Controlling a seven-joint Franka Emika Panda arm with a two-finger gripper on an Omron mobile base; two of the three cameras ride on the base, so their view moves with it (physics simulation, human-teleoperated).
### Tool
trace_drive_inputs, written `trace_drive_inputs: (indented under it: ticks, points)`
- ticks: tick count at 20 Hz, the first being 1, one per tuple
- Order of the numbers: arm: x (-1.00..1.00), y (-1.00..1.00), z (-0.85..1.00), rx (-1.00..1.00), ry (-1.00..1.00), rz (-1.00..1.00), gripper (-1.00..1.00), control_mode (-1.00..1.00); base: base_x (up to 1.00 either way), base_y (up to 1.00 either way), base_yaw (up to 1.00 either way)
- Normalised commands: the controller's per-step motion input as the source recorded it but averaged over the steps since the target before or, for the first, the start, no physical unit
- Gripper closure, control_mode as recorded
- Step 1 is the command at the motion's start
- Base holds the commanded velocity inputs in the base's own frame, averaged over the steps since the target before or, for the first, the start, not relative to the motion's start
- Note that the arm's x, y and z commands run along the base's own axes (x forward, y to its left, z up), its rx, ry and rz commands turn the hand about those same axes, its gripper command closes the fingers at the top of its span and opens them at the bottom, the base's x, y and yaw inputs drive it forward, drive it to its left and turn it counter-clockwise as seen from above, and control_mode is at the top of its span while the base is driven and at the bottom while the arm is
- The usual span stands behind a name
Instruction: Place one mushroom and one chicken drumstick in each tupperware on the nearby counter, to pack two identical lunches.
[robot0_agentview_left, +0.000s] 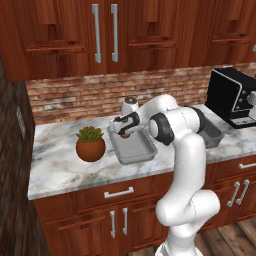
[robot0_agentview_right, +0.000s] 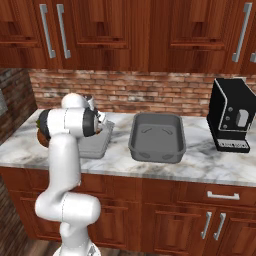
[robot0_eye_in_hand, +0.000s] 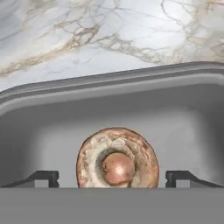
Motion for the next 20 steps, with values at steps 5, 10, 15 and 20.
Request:
trace_drive_inputs:
  ticks: [5,10,15,20]
  points:
    - [-0.99,-0.30,0.89,-0.01,-0.11,0.00,-1.00,-1.00,0.00,0.00,0.00]
    - [-1.00,-0.32,0.68,-0.01,-0.11,0.00,-1.00,-1.00,0.00,0.00,0.00]
    - [-1.00,-0.41,0.57,-0.01,-0.06,0.00,-1.00,-1.00,0.00,0.00,0.00]
    - [-1.00,-0.47,0.86,0.00,-0.01,0.01,-1.00,-1.00,0.00,0.00,0.00]
